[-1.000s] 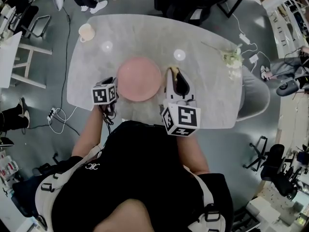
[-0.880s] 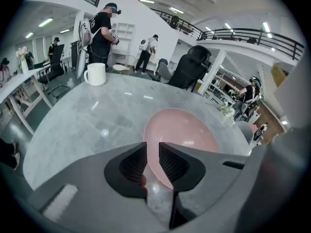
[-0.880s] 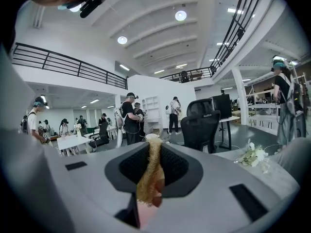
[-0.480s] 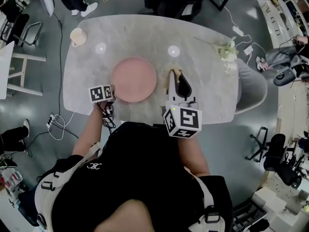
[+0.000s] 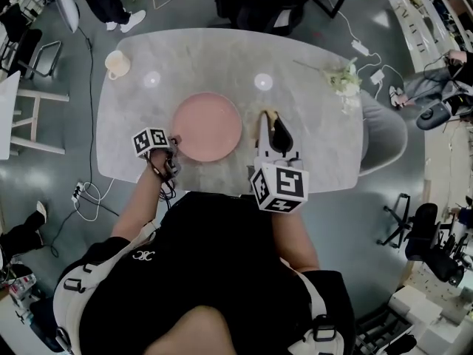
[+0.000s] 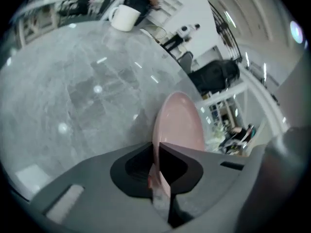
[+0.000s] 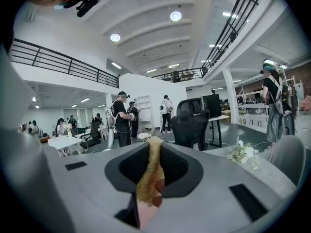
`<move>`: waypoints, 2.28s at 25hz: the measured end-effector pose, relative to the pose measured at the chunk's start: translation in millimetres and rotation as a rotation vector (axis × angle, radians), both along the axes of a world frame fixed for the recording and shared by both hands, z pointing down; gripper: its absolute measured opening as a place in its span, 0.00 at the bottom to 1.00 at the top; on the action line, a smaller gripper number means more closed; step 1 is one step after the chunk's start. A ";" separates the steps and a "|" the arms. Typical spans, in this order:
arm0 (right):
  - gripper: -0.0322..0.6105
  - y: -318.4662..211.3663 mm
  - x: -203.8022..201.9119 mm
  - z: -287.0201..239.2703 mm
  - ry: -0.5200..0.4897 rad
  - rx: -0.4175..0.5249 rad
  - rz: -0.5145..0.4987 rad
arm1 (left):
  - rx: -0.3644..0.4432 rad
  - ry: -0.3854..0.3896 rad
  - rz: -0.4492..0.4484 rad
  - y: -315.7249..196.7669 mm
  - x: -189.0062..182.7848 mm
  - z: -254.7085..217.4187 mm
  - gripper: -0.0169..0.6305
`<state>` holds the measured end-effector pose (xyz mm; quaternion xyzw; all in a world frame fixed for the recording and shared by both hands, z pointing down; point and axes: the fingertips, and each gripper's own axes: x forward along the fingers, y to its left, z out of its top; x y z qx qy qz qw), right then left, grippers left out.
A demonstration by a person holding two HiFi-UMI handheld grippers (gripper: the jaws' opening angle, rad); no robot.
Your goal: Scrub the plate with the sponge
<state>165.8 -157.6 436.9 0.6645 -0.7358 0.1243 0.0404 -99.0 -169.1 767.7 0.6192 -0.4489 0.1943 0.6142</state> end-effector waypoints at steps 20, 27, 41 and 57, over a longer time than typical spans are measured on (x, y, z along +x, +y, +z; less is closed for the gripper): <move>0.15 -37.3 -125.2 40.8 0.069 -0.068 -0.359 | 0.288 0.093 0.053 0.3 36.1 -156.8 0.06; 0.15 -35.6 -187.0 80.7 0.211 -0.140 -0.592 | 0.302 0.112 0.091 11.7 48.8 -166.5 0.06; 0.15 -40.8 -188.0 100.6 0.421 -0.181 -0.605 | 0.403 0.161 0.229 16.9 61.6 -196.2 0.06; 0.15 -83.1 -115.2 94.6 0.402 -0.229 -0.376 | 0.464 0.191 0.255 18.4 65.7 -213.5 0.10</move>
